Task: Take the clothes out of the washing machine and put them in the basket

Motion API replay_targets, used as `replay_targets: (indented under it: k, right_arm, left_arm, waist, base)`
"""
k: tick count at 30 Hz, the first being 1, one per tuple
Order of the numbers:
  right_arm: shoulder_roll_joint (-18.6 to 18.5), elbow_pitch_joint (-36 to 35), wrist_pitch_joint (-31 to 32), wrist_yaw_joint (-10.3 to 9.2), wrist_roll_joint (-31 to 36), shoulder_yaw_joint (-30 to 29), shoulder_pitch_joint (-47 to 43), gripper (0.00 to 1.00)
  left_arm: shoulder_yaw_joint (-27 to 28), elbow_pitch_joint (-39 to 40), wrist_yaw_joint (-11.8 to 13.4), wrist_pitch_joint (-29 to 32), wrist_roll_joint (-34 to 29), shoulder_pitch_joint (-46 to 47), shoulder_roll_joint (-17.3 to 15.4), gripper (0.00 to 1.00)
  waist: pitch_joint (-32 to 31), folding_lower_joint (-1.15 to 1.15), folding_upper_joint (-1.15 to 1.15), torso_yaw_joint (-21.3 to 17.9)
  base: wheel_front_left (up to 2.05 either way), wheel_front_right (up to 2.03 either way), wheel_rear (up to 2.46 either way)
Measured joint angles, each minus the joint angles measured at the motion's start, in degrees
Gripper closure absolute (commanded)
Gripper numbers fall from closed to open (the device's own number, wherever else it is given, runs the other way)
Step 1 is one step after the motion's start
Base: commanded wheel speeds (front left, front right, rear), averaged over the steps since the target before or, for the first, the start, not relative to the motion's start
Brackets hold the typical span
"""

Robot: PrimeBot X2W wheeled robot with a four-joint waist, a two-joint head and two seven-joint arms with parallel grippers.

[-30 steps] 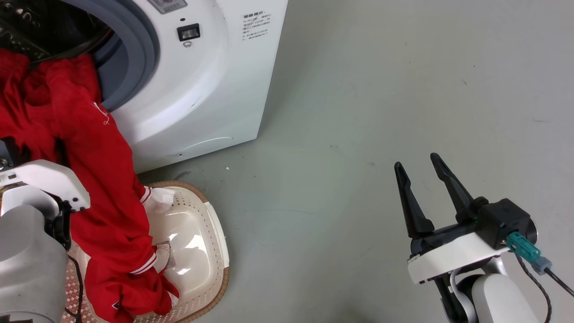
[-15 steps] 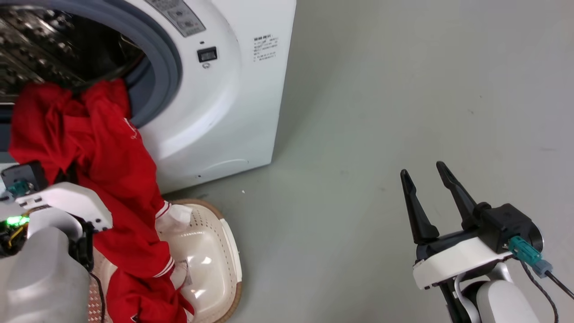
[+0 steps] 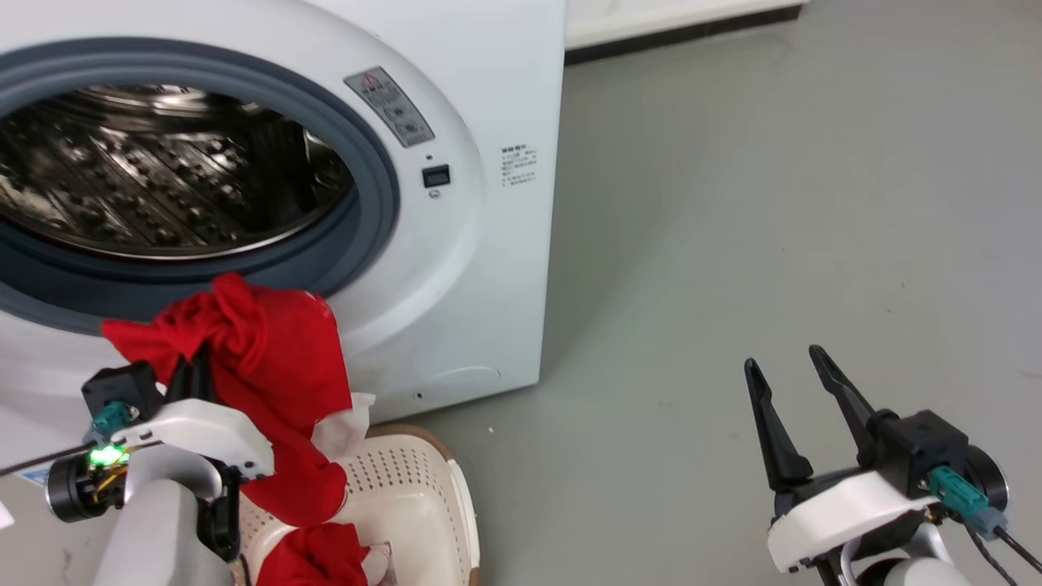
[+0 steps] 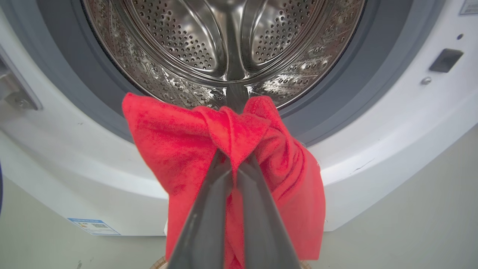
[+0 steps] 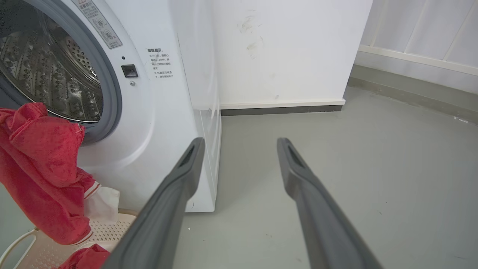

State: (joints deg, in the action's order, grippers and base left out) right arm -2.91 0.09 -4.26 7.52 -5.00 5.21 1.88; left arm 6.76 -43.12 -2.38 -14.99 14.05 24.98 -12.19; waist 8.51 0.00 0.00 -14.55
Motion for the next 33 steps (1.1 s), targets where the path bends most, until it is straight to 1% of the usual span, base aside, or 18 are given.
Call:
replay_targets:
  k: [5,10,14,17,19,21,24,26,28,30,33]
  right_arm:
    - [-0.01,-1.48,1.31,0.00,0.41,-0.52,-2.10,0.00]
    - [-0.01,-2.75,2.30,0.00,0.53,-0.79,-3.47,0.00]
    - [-0.01,-3.68,2.79,0.00,0.55,-0.93,-4.14,0.00]
    - [-0.02,-4.47,2.83,-0.01,0.54,-1.11,-4.25,0.00]
    - [-0.02,-4.98,3.11,0.00,0.55,-1.03,-4.20,0.00]
    - [-0.02,-5.12,3.13,-0.01,0.55,-1.03,-4.17,0.00]
    - [-0.02,-5.75,3.28,-0.01,0.85,-0.98,-3.03,0.00]
    - [-0.02,-5.93,3.22,-0.01,0.86,-0.91,-2.53,0.00]
    - [-0.01,-6.13,2.92,-0.01,0.64,-0.57,-1.32,0.00]
    - [-0.02,-6.17,2.78,-0.01,0.51,-0.22,-0.54,0.00]
    - [-0.02,-6.10,2.18,0.00,0.31,0.27,0.90,0.00]
  left_arm:
    - [0.35,6.87,-0.16,0.00,-0.89,-4.17,2.38,1.00]
    - [0.40,12.85,-0.42,-0.07,-1.58,-9.33,4.74,1.00]
    - [-0.34,16.39,-0.67,-0.07,-1.70,-13.38,6.43,1.00]
    - [-0.69,18.69,-0.65,-0.07,-1.24,-15.84,7.53,1.00]
    - [-1.71,19.02,-0.37,-0.08,-0.91,-18.64,8.24,1.00]
    - [-2.24,18.73,-0.40,-0.08,-0.57,-19.45,8.47,1.00]
    - [-3.66,16.47,0.21,-0.08,0.60,-21.13,9.04,1.00]
    - [-3.87,15.62,0.45,-0.08,0.91,-21.21,9.10,1.00]
    - [-4.33,14.60,0.68,-0.08,1.23,-21.01,9.13,1.00]
    - [-4.68,13.62,0.41,-0.08,1.13,-20.75,9.18,1.00]
    - [-4.74,11.24,0.44,-0.08,1.07,-18.32,9.26,1.00]
  waist:
    - [-3.41,0.00,0.00,1.46]
    - [-5.40,0.00,0.00,2.89]
    - [-5.78,-0.01,0.00,3.64]
    - [-4.94,-0.01,0.00,3.98]
    - [-3.92,-0.01,0.00,4.28]
    - [-3.53,0.00,0.00,4.36]
    - [-1.30,0.00,0.00,4.42]
    - [-0.56,0.00,0.00,4.38]
    - [1.95,0.00,0.00,4.14]
    - [3.85,0.00,0.00,3.87]
    - [7.14,0.00,0.00,3.34]
  base:
    - [0.00,0.00,0.00]
    - [0.00,0.00,0.00]
    - [0.00,0.00,0.00]
    - [0.00,0.00,0.00]
    - [0.00,0.00,0.00]
    - [0.00,0.00,0.00]
    - [0.00,0.00,0.00]
    - [0.00,0.00,0.00]
    - [0.00,0.00,0.00]
    - [0.00,0.00,0.00]
    - [0.00,0.00,0.00]
